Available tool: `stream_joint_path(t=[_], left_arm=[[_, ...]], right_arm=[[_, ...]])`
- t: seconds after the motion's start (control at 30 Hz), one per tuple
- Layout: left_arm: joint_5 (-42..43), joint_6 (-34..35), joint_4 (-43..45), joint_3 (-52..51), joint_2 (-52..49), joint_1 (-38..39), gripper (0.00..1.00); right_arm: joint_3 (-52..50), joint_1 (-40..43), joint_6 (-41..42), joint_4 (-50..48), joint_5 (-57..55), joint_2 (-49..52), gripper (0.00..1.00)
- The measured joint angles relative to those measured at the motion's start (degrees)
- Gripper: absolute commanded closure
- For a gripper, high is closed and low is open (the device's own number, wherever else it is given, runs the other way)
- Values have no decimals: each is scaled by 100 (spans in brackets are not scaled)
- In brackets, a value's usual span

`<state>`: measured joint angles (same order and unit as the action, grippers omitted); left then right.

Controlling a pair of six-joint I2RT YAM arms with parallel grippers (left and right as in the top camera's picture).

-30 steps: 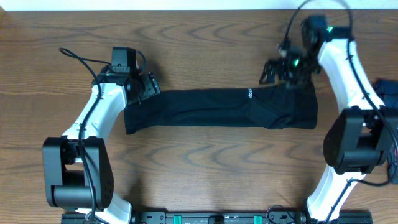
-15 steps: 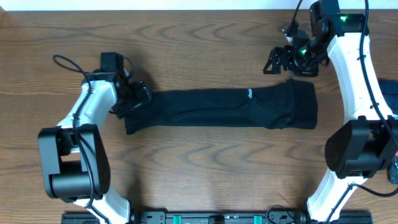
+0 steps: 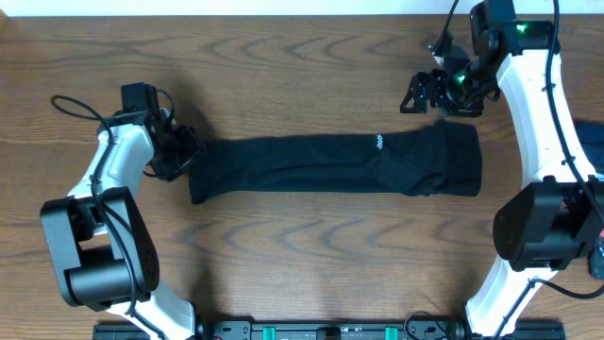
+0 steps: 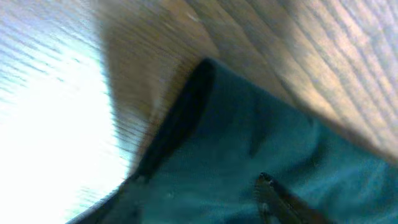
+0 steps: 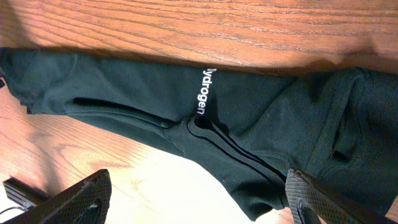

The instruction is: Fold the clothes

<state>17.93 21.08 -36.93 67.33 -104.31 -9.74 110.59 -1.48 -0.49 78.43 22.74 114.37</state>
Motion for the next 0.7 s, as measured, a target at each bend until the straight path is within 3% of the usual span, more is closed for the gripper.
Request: stream_joint_path(t=[0.07,0.2,0.23,0.27,0.37,0.4,0.7], left_arm=[[22,-39,-13,0,0,52,67],[48,-28,-17,0,-17,90,85],[57,-20,-17,0,-26,90,85],[61,-37,-17,0,-44,90,78],[81,-57,-22,0,-122,92,40],[79,-72,-22,0,-140,92,32],[74,-186,-24,0,-146,9,29]], right_arm=[[0,2,0,4,0,0,14],[0,0,0,35,0,0,15],[0,2,-2,42,0,0,15],[-2,0,-2,44,-2,0,15],[-2,0,-4,68,0,0,15],[-2,0,-7,79,0,0,15],[0,0,-20,142,0,0,15]])
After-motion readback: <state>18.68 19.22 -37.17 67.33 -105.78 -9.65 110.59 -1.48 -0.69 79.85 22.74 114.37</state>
